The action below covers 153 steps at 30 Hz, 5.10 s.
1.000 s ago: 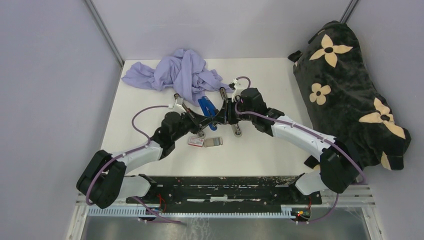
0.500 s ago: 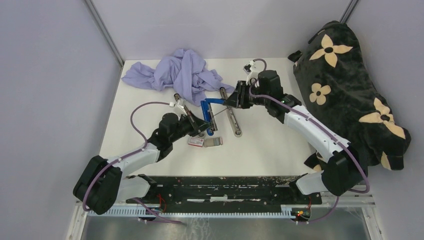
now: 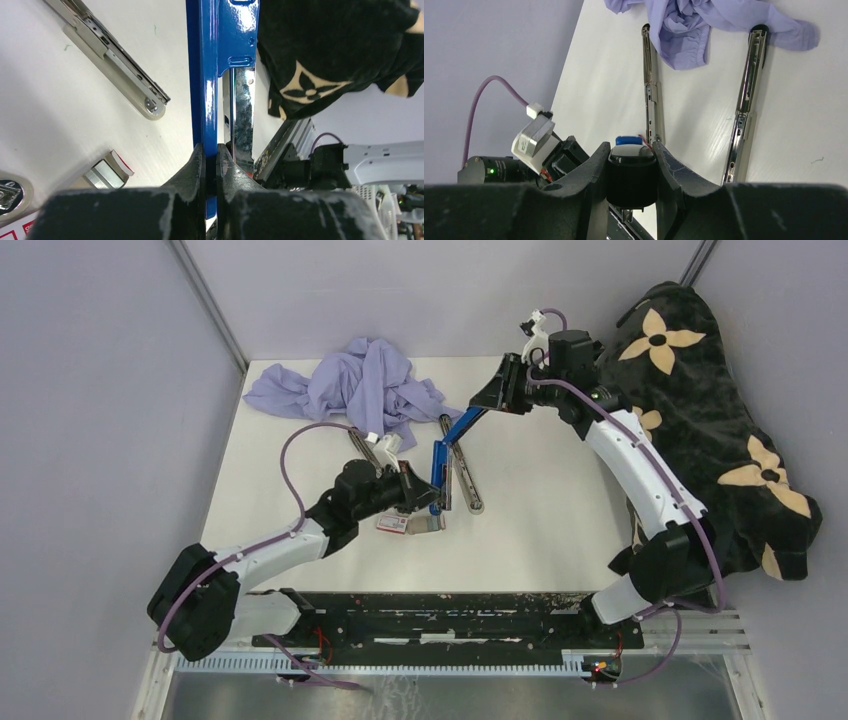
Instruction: Load the staples into the stapler
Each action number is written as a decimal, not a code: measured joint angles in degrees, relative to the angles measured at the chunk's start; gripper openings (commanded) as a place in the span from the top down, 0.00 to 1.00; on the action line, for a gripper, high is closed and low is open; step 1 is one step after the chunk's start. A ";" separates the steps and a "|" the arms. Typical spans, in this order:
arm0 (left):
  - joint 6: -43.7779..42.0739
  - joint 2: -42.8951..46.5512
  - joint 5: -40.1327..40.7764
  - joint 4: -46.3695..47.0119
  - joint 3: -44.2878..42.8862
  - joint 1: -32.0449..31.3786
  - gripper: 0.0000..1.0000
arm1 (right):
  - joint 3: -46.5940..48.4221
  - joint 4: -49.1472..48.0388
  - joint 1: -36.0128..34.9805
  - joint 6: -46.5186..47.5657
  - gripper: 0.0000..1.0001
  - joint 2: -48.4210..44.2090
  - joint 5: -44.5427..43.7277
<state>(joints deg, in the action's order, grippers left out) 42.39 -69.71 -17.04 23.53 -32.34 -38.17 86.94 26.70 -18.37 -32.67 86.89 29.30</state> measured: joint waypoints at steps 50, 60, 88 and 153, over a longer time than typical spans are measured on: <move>5.03 -6.27 5.90 7.19 1.92 -5.46 0.97 | -7.61 -1.64 2.60 1.25 0.03 1.20 -3.13; 9.90 -6.47 7.93 8.55 1.92 -4.33 0.97 | -12.20 -4.20 -6.97 -0.28 0.12 1.29 -2.14; 13.11 -8.50 7.87 10.19 1.90 -3.91 0.97 | -12.20 -5.22 -10.93 0.61 0.59 6.21 -3.76; -0.37 5.81 19.71 -34.23 -3.93 10.73 0.10 | 16.50 20.98 -2.36 26.27 0.51 39.85 -33.92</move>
<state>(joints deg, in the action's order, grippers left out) 42.02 -63.90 2.68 -10.70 -36.27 -27.44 103.44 47.68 -20.73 -6.39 126.74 -4.62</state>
